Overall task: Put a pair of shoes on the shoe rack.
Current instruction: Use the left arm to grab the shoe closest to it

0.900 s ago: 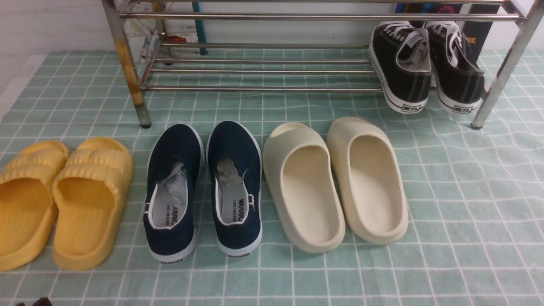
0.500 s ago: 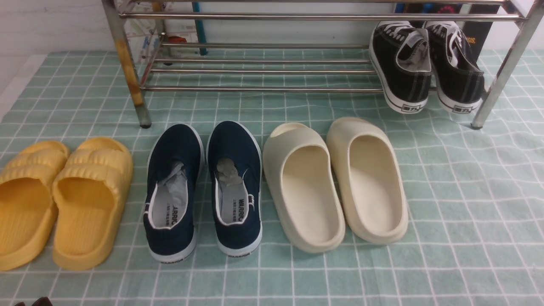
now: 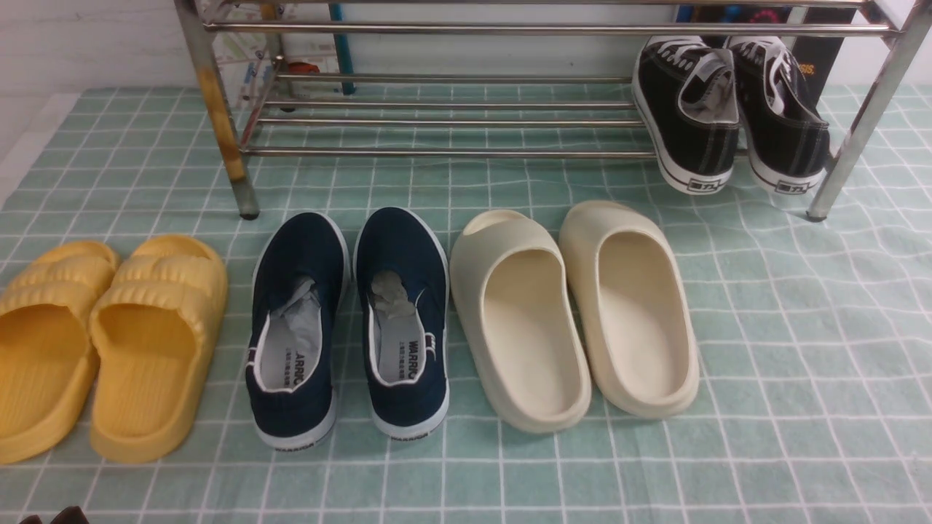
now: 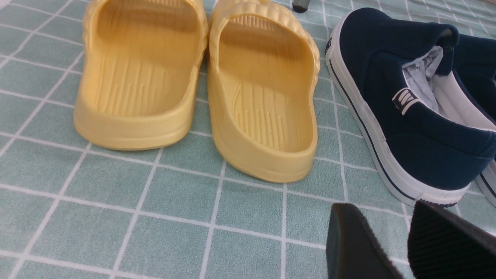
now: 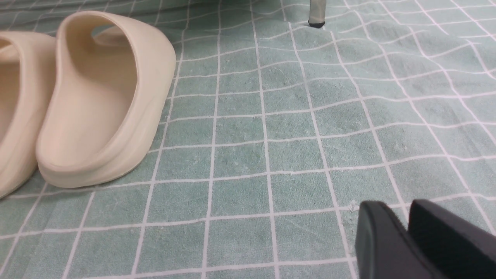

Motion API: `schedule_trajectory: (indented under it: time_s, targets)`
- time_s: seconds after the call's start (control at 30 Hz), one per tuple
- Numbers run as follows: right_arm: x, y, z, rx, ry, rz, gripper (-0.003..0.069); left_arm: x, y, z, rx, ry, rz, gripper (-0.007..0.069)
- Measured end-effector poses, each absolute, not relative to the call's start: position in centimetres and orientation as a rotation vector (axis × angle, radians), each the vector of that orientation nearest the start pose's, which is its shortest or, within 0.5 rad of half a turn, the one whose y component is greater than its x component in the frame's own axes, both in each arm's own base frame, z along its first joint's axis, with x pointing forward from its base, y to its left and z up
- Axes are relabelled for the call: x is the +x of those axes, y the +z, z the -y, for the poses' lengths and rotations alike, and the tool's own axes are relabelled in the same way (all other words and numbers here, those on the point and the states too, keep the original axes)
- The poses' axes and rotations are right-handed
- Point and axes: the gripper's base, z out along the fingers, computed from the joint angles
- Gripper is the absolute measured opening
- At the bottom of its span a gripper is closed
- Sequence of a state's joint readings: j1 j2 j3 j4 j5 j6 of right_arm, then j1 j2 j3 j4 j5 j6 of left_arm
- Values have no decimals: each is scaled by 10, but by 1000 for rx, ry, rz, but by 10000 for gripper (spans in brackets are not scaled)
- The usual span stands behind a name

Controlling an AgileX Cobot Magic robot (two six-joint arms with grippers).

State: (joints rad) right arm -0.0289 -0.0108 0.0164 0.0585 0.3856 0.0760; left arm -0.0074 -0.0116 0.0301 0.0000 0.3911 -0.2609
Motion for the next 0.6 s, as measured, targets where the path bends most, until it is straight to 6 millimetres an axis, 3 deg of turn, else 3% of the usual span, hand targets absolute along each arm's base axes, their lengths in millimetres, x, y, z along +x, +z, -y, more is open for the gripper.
schedule_trajectory:
  time_s: [0.6]
  targets:
    - [52,174,-1,134,90,-1870,161,54,175,0,-231,-189,-1813,239]
